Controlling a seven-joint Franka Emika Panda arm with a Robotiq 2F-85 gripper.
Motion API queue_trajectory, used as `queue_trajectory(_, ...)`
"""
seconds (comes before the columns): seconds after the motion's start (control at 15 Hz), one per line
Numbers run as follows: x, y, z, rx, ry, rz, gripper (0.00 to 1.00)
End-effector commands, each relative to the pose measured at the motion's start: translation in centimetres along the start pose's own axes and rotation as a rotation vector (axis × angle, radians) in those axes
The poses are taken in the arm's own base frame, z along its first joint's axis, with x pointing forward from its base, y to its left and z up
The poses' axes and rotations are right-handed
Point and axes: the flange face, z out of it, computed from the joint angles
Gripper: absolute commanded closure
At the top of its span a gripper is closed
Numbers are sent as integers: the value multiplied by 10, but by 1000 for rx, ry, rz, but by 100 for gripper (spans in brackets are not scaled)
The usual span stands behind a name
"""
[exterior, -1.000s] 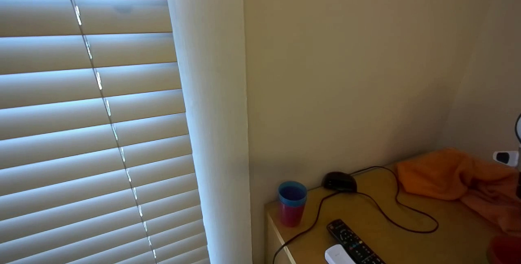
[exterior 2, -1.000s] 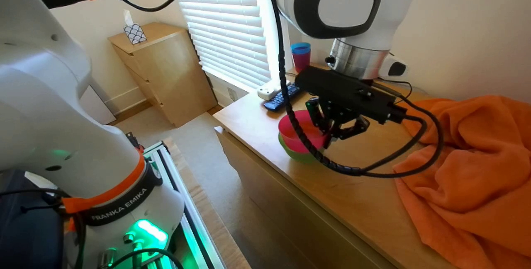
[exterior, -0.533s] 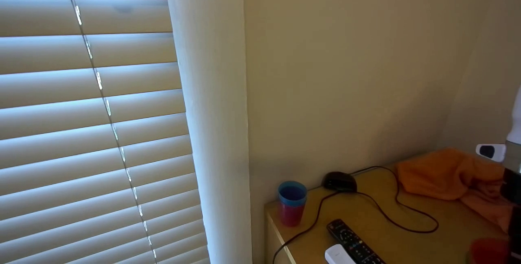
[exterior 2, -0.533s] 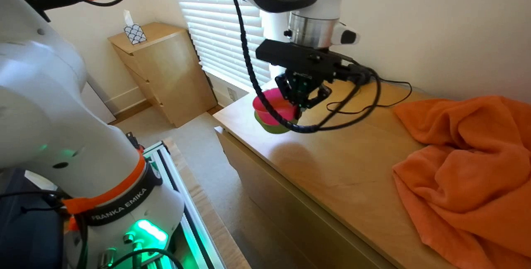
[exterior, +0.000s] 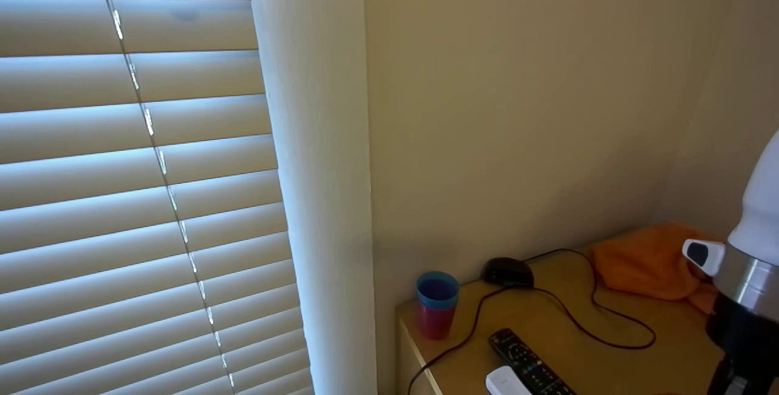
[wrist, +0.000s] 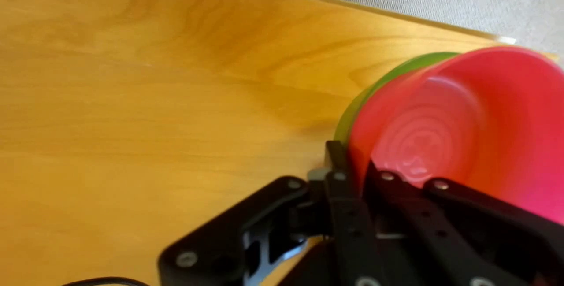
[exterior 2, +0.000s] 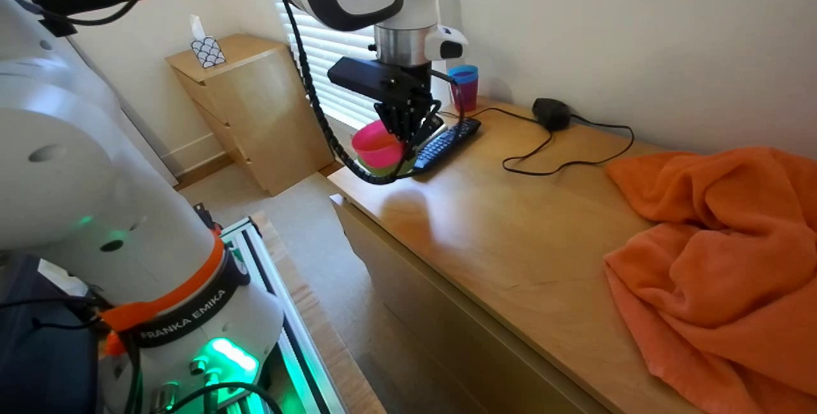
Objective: Move the green and pink bowl to the left
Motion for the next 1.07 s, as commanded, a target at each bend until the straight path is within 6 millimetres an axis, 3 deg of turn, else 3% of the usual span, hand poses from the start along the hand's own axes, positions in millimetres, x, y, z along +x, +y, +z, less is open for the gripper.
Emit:
queue_trajectory(0.0, 7, -28, 5, -11, 33, 71, 99)
queue_trajectory(0.4, 6, -71, 15, -33, -31, 79, 99)
queue_trajectory(1.0, 1, -65, 43, 19, -93, 123, 99)
